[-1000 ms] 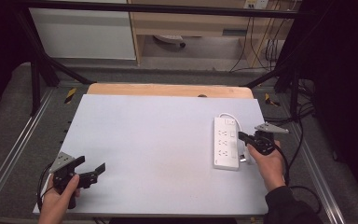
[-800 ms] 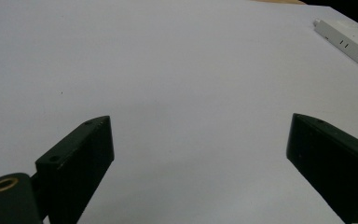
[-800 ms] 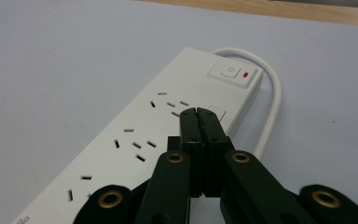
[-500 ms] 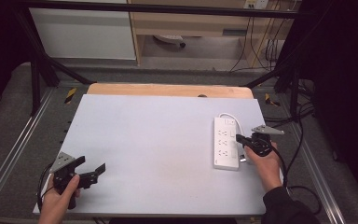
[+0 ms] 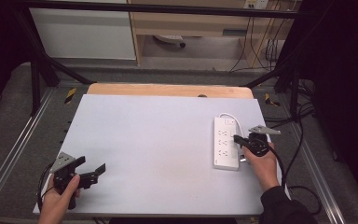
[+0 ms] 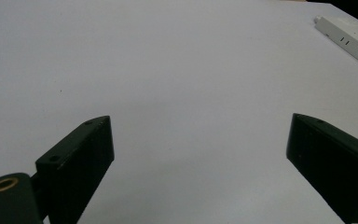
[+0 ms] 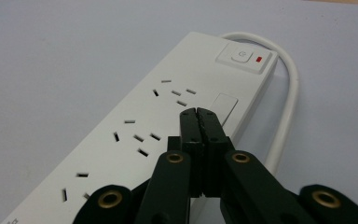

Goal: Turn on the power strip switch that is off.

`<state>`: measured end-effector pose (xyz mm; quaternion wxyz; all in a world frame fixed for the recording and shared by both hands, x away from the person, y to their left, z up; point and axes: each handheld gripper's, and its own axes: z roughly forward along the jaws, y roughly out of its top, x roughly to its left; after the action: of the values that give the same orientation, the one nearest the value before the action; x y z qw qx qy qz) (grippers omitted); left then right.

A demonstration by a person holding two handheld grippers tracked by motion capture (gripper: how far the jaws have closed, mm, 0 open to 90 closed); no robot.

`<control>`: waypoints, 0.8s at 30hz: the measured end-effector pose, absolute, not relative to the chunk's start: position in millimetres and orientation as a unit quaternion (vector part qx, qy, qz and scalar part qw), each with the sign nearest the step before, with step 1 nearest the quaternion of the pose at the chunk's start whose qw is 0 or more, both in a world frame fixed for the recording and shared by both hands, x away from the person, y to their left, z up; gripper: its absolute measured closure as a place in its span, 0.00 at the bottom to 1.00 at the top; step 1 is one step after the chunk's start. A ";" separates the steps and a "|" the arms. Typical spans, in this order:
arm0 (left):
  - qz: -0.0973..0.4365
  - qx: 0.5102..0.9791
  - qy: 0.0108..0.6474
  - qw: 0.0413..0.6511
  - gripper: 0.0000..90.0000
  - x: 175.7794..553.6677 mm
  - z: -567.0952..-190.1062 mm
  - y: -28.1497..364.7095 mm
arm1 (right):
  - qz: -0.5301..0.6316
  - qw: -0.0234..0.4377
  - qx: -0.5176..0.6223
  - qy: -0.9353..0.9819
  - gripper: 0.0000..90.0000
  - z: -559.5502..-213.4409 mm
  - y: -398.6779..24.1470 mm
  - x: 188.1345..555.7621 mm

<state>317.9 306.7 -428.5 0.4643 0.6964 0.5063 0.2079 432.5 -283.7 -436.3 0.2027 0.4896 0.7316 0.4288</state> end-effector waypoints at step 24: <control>0.205 0.698 0.506 0.464 0.08 318.1 -429.3 305.7 | 0.425 0.198 0.490 0.735 1.00 -439.4 -280.5 434.4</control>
<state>318.1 305.7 -429.3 0.4637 0.6979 0.5057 0.2055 434.4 -280.5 -439.4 0.1980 0.4897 0.7353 0.4246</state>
